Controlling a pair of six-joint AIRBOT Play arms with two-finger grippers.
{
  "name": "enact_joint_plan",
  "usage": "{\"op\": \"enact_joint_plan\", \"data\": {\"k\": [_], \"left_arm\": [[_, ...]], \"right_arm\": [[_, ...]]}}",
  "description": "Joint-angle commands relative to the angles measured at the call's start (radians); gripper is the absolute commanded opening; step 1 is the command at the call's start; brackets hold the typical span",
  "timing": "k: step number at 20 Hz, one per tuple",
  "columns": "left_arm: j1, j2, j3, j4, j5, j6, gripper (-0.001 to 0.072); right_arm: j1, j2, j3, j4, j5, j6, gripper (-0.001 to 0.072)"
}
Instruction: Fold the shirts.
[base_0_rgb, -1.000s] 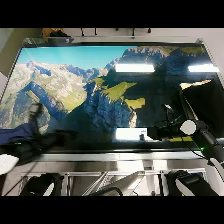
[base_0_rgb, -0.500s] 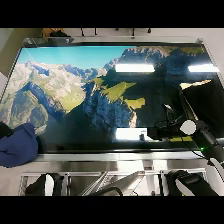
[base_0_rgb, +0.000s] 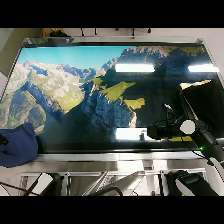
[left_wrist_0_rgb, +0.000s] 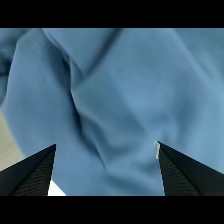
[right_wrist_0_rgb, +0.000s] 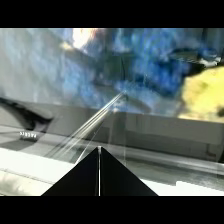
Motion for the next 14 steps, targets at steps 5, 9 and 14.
{"op": "enact_joint_plan", "data": {"k": [5, 9, 14], "left_arm": [[0.022, -0.311, 0.134, -0.188, 0.103, 0.192, 0.0693], [-0.02, -0.385, 0.196, -0.203, 0.093, 0.196, 0.0018], [-0.193, -0.316, 0.368, -0.422, -0.098, 0.228, 0.0015]], "right_arm": [[0.001, -0.001, 0.0, 0.0, -0.019, 0.0, 0.002], [0.001, -0.001, 0.0, 0.0, -0.019, 0.0, 0.002], [0.001, -0.001, 0.0, 0.0, -0.019, 0.0, 0.002]]}}
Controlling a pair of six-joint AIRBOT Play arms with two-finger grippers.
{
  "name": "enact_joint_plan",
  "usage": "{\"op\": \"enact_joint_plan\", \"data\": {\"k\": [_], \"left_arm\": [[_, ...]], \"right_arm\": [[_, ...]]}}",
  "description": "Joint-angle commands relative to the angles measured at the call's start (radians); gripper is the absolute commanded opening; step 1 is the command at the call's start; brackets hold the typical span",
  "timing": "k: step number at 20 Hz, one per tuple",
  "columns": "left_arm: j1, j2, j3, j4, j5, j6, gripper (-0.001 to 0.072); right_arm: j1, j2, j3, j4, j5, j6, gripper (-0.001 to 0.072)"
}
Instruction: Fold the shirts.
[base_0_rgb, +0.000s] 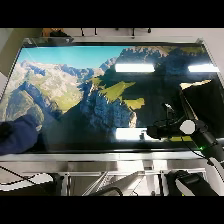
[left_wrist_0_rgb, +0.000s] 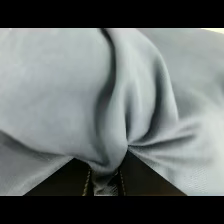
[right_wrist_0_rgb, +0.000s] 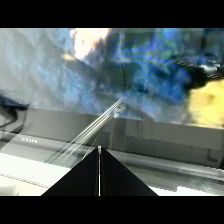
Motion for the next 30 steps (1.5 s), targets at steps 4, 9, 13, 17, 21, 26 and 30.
{"op": "enact_joint_plan", "data": {"k": [4, 9, 13, 17, 21, 26, 30], "left_arm": [[-0.4, 0.208, 0.252, -0.426, -0.163, 0.039, 0.0017], [-0.87, 0.316, 0.298, -0.423, -0.159, 0.012, 0.0017], [-1.153, 0.293, 0.156, -0.423, -0.02, -0.023, 0.0017], [-1.248, 0.211, 0.082, -0.424, 0.073, -0.039, 0.0017], [-1.209, 0.136, 0.08, -0.428, 0.006, -0.045, 0.0684], [-1.017, 0.156, 0.104, -0.423, -0.218, -0.045, 0.0682], [-0.981, 0.243, -0.073, -0.426, -0.256, -0.045, 0.0681]], "right_arm": [[0.001, 0.0, 0.0, 0.003, -0.002, 0.0, 0.002], [0.001, 0.0, 0.0, 0.003, -0.011, 0.0, 0.002], [0.001, 0.0, 0.0, 0.004, -0.03, 0.0, 0.002], [0.001, 0.0, 0.0, 0.002, -0.03, 0.0, 0.002], [-0.001, 0.0, 0.014, -0.037, -0.037, -0.001, 0.002], [-0.177, -0.011, 0.176, -0.193, -0.038, -0.008, 0.0343], [-0.506, -0.151, 0.272, -0.105, 0.057, -0.151, 0.0342]]}}
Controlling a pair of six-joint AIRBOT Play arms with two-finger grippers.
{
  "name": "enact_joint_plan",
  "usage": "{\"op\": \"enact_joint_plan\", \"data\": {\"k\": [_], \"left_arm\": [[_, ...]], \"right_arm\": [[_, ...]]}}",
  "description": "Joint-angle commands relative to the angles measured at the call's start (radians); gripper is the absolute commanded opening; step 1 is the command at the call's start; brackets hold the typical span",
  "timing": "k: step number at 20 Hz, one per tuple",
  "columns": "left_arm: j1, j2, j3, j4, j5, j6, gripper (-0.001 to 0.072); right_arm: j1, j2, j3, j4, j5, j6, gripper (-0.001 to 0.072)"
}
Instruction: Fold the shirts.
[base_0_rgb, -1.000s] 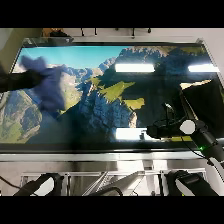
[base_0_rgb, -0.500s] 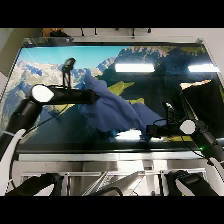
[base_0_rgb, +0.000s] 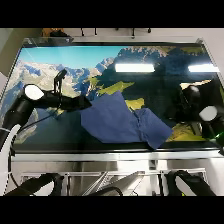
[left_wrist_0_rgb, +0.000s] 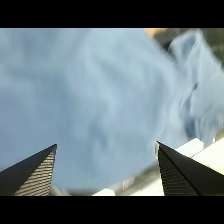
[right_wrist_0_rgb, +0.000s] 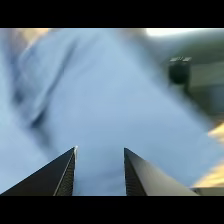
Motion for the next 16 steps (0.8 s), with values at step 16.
{"op": "enact_joint_plan", "data": {"k": [16], "left_arm": [[-0.069, -0.01, -0.444, -0.007, 0.241, 0.0, 0.0681]], "right_arm": [[-0.089, -0.56, 0.063, 0.483, 0.139, -0.681, 0.0498]]}}
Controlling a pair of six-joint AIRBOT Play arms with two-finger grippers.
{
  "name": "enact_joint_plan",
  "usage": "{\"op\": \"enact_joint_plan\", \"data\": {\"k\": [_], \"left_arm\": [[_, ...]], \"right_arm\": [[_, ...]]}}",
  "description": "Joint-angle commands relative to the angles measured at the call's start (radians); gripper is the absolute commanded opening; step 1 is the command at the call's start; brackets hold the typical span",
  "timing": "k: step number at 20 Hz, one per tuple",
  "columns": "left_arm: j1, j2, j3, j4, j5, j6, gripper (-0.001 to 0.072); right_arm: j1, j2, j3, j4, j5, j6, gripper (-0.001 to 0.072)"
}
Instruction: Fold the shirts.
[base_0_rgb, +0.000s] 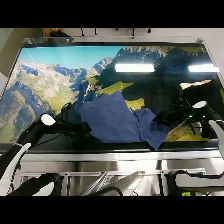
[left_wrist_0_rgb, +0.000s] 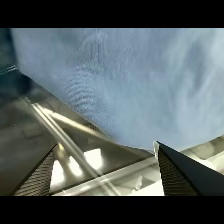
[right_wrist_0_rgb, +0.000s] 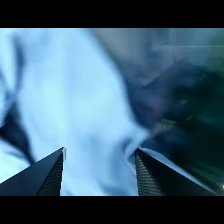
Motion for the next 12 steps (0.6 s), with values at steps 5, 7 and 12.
{"op": "enact_joint_plan", "data": {"k": [5, 7, 12], "left_arm": [[-0.066, -0.092, 0.017, -0.028, 0.055, 0.001, 0.0662], [-0.079, -0.092, 0.052, -0.028, 0.054, 0.001, 0.0662], [-0.105, -0.092, 0.138, -0.026, 0.059, 0.002, 0.003]], "right_arm": [[0.128, -0.048, -0.001, 0.102, 0.015, -0.114, 0.0332], [0.127, -0.055, -0.001, 0.15, 0.031, -0.14, 0.0323], [0.126, -0.056, -0.001, 0.162, 0.049, -0.14, 0.0021]]}}
